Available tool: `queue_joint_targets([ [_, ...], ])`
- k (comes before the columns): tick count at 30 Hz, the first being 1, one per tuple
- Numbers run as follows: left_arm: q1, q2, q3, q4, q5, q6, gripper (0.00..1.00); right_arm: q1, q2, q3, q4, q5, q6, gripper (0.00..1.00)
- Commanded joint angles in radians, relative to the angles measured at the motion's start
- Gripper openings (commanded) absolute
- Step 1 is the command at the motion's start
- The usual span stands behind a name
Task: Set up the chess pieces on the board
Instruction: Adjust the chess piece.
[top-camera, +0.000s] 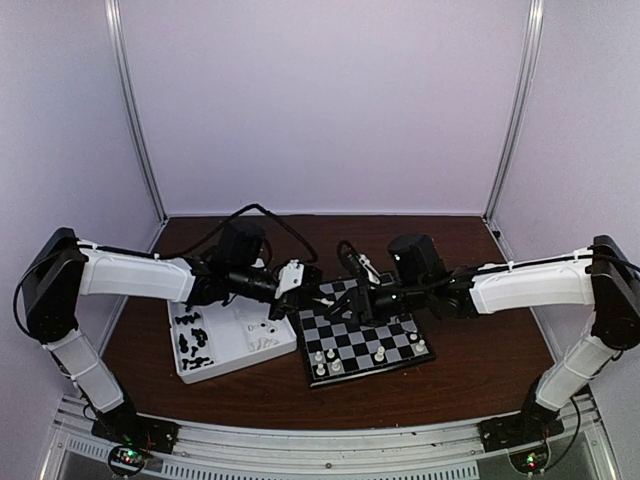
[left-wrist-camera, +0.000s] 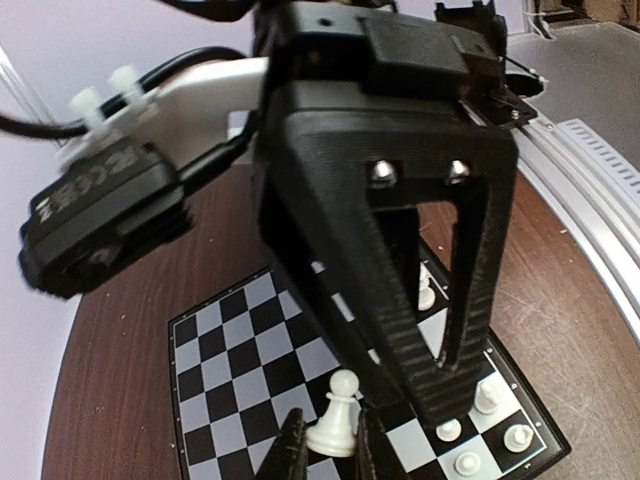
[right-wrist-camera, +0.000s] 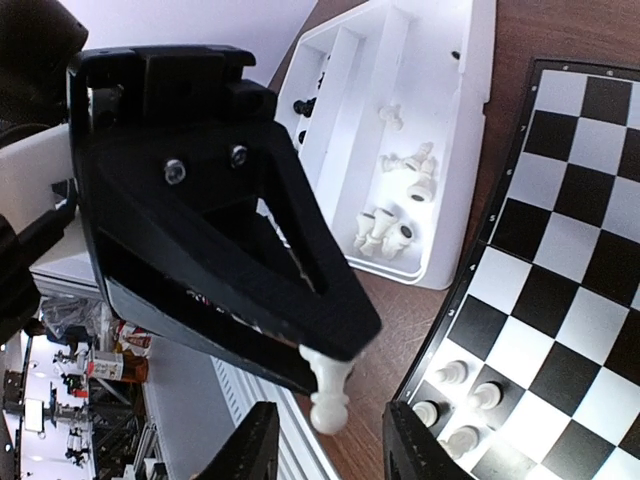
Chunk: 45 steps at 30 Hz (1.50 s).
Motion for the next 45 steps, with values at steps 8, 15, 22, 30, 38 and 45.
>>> queue_joint_targets([
  [8, -0.009, -0.033, -0.099, 0.273, -0.095, -0.232, 0.15, -0.005, -0.103, -0.126, 0.243, 0.17, 0.127, 0.41],
  [15, -0.015, -0.045, -0.11, 0.274, -0.09, -0.239, 0.16, -0.006, -0.088, -0.108, 0.243, 0.169, 0.13, 0.38],
  [22, -0.017, -0.047, -0.114, 0.282, -0.076, -0.239, 0.16, -0.005, -0.054, -0.083, 0.251, 0.134, 0.137, 0.32],
  [30, -0.017, -0.045, -0.114, 0.282, -0.031, -0.222, 0.16, -0.005, -0.046, -0.074, 0.257, 0.128, 0.136, 0.23],
  [38, -0.017, -0.044, -0.113, 0.286, -0.028, -0.221, 0.16, -0.006, -0.041, -0.073, 0.266, 0.116, 0.141, 0.15],
  [45, -0.016, -0.044, -0.11, 0.288, -0.032, -0.222, 0.19, -0.006, -0.03, -0.062, 0.249, 0.102, 0.14, 0.19],
])
